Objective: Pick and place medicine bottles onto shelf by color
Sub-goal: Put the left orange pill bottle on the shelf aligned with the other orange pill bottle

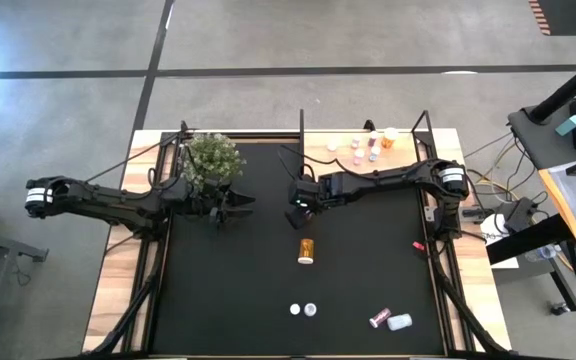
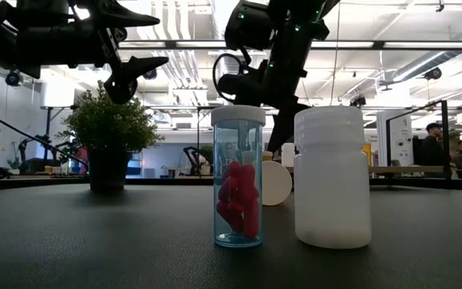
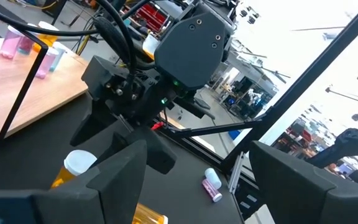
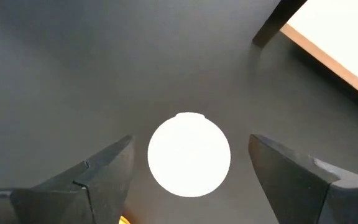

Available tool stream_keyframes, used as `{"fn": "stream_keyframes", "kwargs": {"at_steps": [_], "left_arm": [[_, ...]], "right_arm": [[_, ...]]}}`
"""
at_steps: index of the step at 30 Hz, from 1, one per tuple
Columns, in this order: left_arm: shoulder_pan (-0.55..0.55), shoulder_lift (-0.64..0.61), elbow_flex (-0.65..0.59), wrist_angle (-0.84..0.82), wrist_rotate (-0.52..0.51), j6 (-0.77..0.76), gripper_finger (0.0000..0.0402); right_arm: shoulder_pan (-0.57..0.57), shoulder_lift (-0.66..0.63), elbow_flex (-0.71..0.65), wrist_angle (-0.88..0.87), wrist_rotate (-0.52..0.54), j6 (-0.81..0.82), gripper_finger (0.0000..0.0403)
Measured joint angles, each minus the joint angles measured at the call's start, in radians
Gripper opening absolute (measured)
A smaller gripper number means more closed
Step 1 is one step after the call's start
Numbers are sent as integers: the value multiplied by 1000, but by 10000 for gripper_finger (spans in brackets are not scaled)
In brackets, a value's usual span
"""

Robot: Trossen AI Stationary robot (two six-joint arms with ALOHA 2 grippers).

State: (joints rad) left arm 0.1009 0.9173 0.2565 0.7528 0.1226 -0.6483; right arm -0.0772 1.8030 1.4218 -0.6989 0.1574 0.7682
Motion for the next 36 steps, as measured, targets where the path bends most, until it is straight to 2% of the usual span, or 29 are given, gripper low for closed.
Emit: {"fn": "stream_keyframes", "kwargs": {"at_steps": [9,21,26,32,36], "left_arm": [[5,5,0,0,0,0,267],[16,8,0,1,1,1,267],[30,8,0,1,1,2,267],[52,8,0,1,0,2,267],[69,8,0,1,1,9,267]], "right_arm": [[0,0,-32,54,0,33,293],[0,0,-38,52,0,36,206],[0,-2,-34,49,-5,37,190],[0,-60,-4,-33,-8,13,191],[0,-128,-4,-93,0,0,174]]}}
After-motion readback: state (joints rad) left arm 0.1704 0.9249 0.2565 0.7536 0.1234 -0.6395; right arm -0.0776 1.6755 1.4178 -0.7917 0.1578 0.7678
